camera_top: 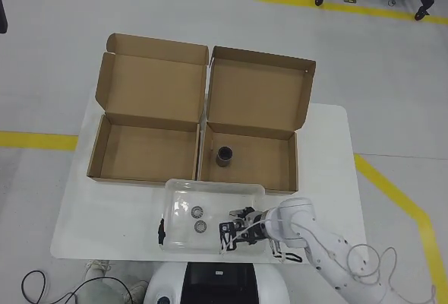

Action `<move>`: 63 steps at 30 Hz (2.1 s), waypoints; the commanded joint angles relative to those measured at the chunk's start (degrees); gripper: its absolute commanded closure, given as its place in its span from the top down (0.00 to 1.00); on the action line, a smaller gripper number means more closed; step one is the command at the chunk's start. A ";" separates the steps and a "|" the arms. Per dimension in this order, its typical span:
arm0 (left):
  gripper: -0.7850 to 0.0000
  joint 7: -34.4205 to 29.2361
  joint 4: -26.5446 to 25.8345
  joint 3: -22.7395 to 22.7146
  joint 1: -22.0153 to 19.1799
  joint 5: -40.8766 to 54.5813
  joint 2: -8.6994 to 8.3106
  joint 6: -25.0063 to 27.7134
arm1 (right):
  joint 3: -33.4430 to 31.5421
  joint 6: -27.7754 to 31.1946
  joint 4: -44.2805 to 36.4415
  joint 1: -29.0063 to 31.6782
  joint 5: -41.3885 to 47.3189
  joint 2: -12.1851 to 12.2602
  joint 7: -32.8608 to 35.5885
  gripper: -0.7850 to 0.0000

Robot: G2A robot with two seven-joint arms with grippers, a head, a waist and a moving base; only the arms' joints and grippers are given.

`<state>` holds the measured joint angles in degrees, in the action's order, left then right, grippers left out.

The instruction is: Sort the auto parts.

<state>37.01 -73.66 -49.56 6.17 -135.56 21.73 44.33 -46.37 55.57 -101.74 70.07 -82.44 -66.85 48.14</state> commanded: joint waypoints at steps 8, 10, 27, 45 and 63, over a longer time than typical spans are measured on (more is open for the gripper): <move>1.00 0.00 0.00 0.00 0.00 0.00 0.00 0.00 | 2.53 0.10 0.36 -1.74 -0.78 0.13 0.48 0.00; 1.00 0.00 0.00 0.00 0.00 0.00 0.00 0.00 | 2.63 0.08 0.13 -1.92 -0.75 0.25 0.49 0.00; 1.00 0.00 0.00 0.00 0.00 0.00 0.00 0.00 | 0.82 -0.24 -6.01 -5.54 -2.46 0.57 -20.05 0.00; 1.00 0.00 0.00 0.00 0.00 0.00 0.00 0.00 | -1.92 -7.58 -1.66 -19.46 3.60 -2.05 -41.61 0.00; 1.00 0.00 0.00 0.00 0.00 0.00 0.00 0.00 | -6.43 -6.86 1.60 -24.16 9.39 -3.63 -73.02 0.00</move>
<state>37.01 -73.66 -49.56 6.17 -135.56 21.73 44.33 -52.83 48.63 -100.12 45.59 -73.06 -70.40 -21.90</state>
